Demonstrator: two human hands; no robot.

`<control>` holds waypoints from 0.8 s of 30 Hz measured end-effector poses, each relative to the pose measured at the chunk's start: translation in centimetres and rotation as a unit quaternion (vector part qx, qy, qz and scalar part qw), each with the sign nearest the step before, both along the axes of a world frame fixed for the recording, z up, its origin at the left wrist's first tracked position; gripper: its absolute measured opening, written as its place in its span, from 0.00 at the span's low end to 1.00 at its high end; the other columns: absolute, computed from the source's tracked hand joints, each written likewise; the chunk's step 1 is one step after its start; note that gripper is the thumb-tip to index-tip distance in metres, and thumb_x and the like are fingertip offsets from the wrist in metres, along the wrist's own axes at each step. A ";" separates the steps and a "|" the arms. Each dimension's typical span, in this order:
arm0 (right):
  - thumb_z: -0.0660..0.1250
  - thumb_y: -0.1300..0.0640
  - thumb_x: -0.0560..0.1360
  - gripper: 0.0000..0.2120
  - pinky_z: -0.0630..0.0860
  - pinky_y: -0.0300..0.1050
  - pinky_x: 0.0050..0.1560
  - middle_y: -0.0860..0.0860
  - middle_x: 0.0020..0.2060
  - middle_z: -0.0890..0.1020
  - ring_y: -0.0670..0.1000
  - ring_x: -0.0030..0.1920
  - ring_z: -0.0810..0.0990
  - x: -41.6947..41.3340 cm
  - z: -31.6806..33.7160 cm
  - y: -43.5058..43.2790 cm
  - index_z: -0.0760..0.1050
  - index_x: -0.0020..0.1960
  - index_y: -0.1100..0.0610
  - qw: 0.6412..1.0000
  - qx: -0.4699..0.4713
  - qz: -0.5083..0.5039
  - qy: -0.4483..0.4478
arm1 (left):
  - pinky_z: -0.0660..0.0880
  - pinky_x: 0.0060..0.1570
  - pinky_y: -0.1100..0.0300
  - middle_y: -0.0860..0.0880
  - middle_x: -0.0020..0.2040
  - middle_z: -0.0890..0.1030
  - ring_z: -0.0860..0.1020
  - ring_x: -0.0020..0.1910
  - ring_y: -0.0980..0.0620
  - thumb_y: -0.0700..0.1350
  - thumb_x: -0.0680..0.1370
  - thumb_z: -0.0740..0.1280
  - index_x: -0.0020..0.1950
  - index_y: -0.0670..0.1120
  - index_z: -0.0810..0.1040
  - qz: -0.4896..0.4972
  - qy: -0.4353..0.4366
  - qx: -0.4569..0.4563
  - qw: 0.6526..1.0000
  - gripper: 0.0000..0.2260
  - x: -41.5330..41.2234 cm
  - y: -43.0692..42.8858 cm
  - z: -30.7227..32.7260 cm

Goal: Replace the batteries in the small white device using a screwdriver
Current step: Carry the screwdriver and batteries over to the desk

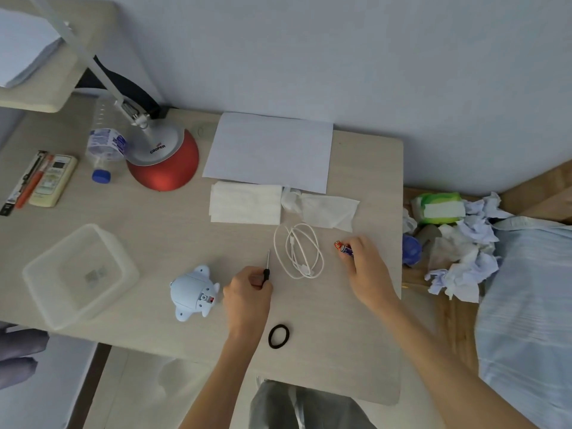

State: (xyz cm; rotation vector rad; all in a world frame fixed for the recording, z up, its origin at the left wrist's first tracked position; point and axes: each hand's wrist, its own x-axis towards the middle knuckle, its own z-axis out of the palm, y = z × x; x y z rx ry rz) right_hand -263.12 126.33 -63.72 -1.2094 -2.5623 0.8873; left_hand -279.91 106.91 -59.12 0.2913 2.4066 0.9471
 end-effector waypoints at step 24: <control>0.69 0.48 0.82 0.16 0.76 0.51 0.57 0.50 0.61 0.74 0.54 0.58 0.72 1.2 -0.2 -1.4 0.76 0.67 0.53 0.990 0.131 0.020 -0.046 | 0.85 0.51 0.49 0.55 0.43 0.86 0.84 0.43 0.57 0.39 0.74 0.77 0.55 0.46 0.86 0.017 0.002 0.033 0.999 0.11 0.0 -0.9 -1.2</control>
